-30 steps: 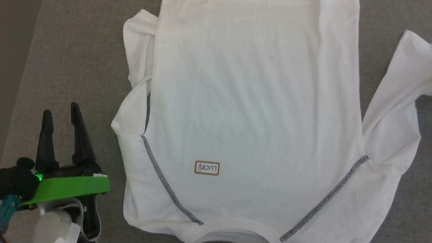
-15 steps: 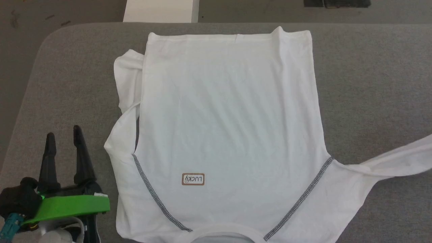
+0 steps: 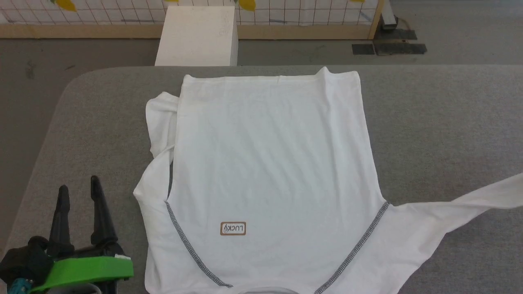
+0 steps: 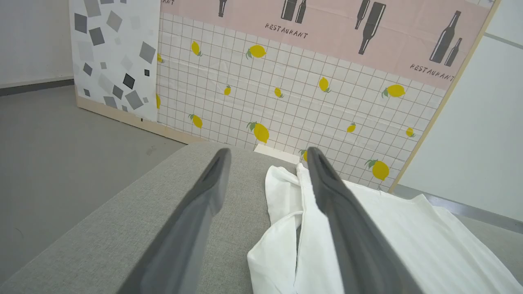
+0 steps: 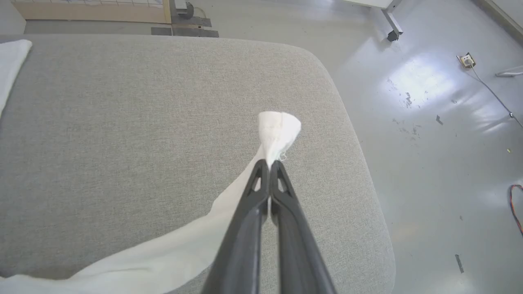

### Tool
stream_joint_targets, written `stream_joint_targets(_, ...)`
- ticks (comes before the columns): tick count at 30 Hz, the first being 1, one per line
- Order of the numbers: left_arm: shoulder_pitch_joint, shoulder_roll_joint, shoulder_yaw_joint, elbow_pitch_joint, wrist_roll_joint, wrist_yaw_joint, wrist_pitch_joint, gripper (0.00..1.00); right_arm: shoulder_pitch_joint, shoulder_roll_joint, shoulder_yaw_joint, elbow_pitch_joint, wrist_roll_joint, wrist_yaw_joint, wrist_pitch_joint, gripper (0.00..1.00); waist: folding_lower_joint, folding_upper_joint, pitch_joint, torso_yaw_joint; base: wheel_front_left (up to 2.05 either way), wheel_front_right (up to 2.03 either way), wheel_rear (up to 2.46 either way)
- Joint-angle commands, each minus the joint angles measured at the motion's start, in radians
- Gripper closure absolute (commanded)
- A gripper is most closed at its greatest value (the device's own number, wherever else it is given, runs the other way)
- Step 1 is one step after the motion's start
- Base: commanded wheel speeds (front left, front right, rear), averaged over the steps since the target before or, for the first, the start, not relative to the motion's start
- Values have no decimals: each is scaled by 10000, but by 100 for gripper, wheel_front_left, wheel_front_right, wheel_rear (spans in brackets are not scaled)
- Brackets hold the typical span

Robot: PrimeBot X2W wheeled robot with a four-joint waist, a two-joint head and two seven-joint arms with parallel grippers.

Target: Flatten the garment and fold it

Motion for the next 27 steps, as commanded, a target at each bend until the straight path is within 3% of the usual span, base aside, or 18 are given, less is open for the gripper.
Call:
stream_joint_targets(1, 164, -27, 7, -38, 24, 40, -45, 0, 234, -81, 447, -304, 381, -13, 87, 100, 0, -1, -294, 79, 0, 0, 0)
stream_joint_targets(7, 404, -27, -100, -73, 95, 31, -45, 0, 927, -220, 2497, -1860, 1728, -13, 562, 100, 0, -1, -650, 187, 0, 0, 0)
stream_joint_targets(16, 651, -28, -322, -65, 231, -60, -45, 0, 1209, 555, 5541, -3232, 3152, -13, 530, 100, 0, -1, -908, 473, 0, 0, 0)
stream_joint_targets(21, 648, -28, -421, -70, 234, -94, -45, 0, 756, 1385, 7105, -2872, 3871, -13, 57, 100, 0, -1, -910, 728, 0, 0, 0)
stream_joint_targets(27, 573, -28, -601, -10, 163, -83, -45, 0, 213, 2453, 8741, -1466, 4415, -13, -599, 100, 0, -1, -805, 1183, 0, 0, 0)
